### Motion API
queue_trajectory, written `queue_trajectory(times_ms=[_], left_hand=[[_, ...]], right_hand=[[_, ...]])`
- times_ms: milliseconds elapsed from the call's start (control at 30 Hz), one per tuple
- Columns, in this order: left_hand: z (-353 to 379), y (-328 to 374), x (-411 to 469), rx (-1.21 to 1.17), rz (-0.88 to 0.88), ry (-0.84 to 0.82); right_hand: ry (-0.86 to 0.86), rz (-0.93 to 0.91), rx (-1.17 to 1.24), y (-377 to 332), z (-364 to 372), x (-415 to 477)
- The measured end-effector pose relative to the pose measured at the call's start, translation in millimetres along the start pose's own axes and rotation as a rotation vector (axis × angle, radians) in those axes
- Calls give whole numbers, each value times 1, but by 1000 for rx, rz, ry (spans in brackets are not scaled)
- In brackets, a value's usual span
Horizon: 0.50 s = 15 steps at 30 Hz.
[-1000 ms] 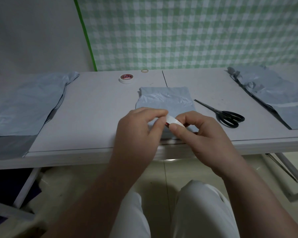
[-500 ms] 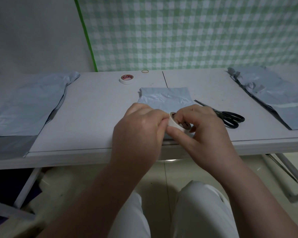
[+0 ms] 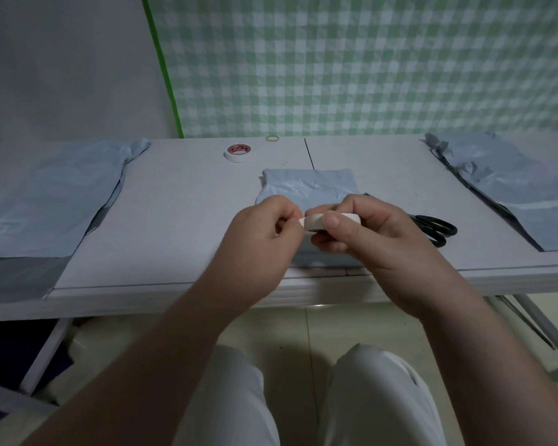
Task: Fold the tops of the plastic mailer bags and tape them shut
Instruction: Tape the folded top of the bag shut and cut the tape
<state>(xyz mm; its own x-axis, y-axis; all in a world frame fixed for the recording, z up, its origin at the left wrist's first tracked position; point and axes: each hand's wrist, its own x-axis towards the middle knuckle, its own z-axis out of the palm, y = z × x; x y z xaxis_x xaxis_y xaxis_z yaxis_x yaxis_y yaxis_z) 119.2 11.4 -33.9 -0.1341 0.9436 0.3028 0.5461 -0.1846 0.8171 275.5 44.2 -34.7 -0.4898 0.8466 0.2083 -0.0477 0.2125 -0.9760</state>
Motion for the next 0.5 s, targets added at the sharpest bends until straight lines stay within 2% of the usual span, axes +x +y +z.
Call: queue_trajectory(times_ms=[233,333,400,500], left_hand=[[-22,8,22,-291,-191,-103],[-33,11,40,-466,-246,-149],[-40,10,52,-476,-230,-181],[-46,5,69,-427,-220,-197]], right_hand=[[97,-23,-333,-17,-5,27],[129,-49,-394,-26,-3,42],[109,-52,-323,-33,-1,52],[30,62,-36,-37,2,65]])
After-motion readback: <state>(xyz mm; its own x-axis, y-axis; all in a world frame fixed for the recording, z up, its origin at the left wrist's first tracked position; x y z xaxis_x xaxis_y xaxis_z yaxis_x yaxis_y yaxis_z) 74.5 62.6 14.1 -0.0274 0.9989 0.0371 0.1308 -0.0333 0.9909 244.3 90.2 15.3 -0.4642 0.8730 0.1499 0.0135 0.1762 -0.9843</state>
